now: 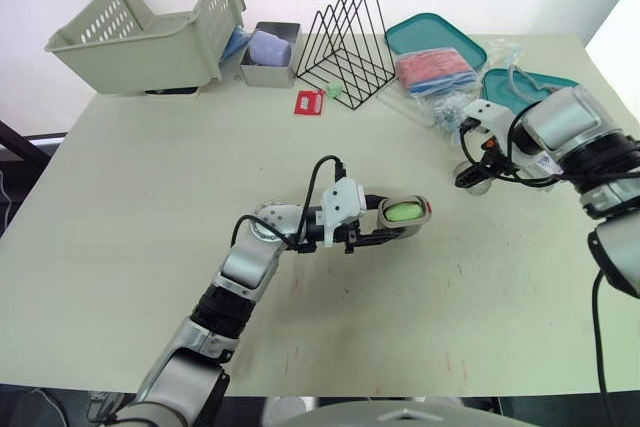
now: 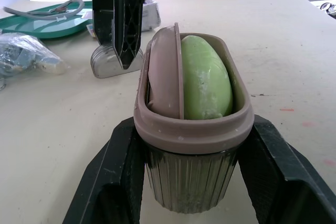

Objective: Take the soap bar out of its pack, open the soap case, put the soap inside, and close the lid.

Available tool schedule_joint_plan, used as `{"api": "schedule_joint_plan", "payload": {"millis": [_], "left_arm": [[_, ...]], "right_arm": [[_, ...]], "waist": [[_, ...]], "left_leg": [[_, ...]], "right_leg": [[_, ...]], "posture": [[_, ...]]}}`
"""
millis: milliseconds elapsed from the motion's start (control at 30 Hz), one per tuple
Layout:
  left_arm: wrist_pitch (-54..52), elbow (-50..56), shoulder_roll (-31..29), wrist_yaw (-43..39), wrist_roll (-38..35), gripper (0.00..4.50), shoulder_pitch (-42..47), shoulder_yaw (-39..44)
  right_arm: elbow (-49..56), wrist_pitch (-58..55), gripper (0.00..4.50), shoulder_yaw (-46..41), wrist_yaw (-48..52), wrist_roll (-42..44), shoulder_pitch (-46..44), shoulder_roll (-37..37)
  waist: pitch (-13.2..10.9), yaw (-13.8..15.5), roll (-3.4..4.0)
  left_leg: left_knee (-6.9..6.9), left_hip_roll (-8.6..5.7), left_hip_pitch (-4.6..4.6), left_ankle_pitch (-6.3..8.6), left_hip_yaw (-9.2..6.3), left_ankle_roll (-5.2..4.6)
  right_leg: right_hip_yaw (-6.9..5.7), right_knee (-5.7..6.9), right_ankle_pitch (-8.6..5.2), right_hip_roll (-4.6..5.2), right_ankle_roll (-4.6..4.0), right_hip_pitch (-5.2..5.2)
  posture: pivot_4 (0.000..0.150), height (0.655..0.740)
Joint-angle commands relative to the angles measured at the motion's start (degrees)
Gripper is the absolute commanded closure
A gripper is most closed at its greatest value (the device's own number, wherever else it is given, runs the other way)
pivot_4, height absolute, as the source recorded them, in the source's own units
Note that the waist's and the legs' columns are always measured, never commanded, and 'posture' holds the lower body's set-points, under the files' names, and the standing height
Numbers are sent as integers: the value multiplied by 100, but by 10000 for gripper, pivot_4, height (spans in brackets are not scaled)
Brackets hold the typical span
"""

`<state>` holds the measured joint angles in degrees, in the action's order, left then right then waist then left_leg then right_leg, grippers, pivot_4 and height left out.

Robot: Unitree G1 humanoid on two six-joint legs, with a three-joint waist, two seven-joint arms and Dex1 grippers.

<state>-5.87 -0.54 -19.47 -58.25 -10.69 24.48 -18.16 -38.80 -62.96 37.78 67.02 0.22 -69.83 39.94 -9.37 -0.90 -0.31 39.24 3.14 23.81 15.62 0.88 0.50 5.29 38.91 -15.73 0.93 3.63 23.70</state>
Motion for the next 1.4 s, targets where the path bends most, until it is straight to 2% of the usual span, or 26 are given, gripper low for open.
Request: {"api": "schedule_joint_plan", "payload": {"millis": [33, 167, 200, 267, 367, 400, 500, 533, 667, 833, 1133, 1267, 1400], "left_arm": [[68, 181, 26, 33, -48, 25036, 78, 59], [56, 163, 25, 37, -51, 25036, 97, 72], [56, 156, 23, 39, -47, 25036, 100, 73], [52, 153, 20, 41, -44, 25036, 103, 73], [43, 161, 15, 46, -43, 25036, 96, 75], [41, 165, 13, 49, -43, 25036, 93, 76], [38, 170, 9, 55, -43, 25036, 83, 76], [54, 150, 1, 56, -35, 25036, 77, 78], [81, 98, -27, 58, -29, 25036, 84, 93], [99, 29, -33, 65, -32, 25036, 119, 112], [182, -140, 31, 113, -16, 25036, 178, 125], [198, -145, 31, 122, -17, 25036, 179, 126], [195, -142, 28, 127, -22, 25036, 183, 123]], "right_arm": [[-106, 78, 681, -146, 38, -171, -183, -45], [-302, 228, 681, -199, -10, -305, -191, -142], [-352, 289, 2871, -213, -33, -348, -182, -163], [-417, 410, 9834, -222, -54, -438, -161, -184], [-478, 542, 25828, -249, -14, -537, -136, -197], [-486, 600, 26618, -268, -3, -568, -128, -194], [-427, 868, 26600, -314, 78, -615, -98, -136], [-175, 1360, 26600, -463, 234, -511, -22, -22], [651, 2688, 26600, -796, 1100, -237, 173, 379], [1690, 3162, 26600, -1158, 2280, 322, 223, 655], [3320, 2699, 26600, -567, 2548, 1621, 160, 1441], [3730, 2632, 26600, -592, 2548, 1764, 245, 1488], [3968, 2659, 26600, -679, 2515, 1545, 406, 1299]], "waist": [[0, -2, 0], [0, -2, 0], [0, -3, 1], [0, -5, 1], [0, -5, 1], [0, -6, 1], [0, -7, 1], [0, -7, 1], [-1, -3, 3], [-1, -5, 3], [-1, 9, 2], [-1, 2, 2], [-1, 8, 2]], "left_leg": [[0, 0, 0, 0, 0, 0], [0, 0, 0, 0, 0, 0], [0, 0, 0, 0, 0, 0], [0, 0, 0, 0, 0, 0], [0, 0, 0, 0, 0, 0], [0, 0, 0, 0, 1, 0], [0, 0, -1, 0, 1, 0], [0, 0, -1, 0, 0, 0], [-1, 0, 1, 0, 0, 0], [-1, 0, -3, 0, -1, 0], [3, 0, -3, 0, -4, 0], [3, 1, -4, 0, -5, -1], [3, 1, -3, 0, -7, -1]], "right_leg": [[0, -1, 0, 0, 0, 0], [0, 0, 0, 0, 0, 0], [0, 0, 0, 0, 0, 0], [0, 0, 0, 0, 0, 0], [0, -1, 0, 0, 0, 0], [0, -1, 0, 0, 0, 0], [0, 0, 0, 0, 0, 0], [0, 0, 0, 0, 0, 0], [0, -4, 0, 0, 1, 0], [0, 0, 0, 0, 0, -2], [-2, 0, 0, 1, 0, -4], [-3, -1, 0, 1, 0, -5], [-4, -1, 0, 0, 0, -5]], "posture": [[1500, 7400], [1500, 7400], [1500, 7400], [1500, 7400], [1500, 7400], [1500, 7400], [1500, 7400], [1500, 7400], [1500, 7400], [1500, 7400], [1500, 7400], [1500, 7400], [1500, 7400]]}}
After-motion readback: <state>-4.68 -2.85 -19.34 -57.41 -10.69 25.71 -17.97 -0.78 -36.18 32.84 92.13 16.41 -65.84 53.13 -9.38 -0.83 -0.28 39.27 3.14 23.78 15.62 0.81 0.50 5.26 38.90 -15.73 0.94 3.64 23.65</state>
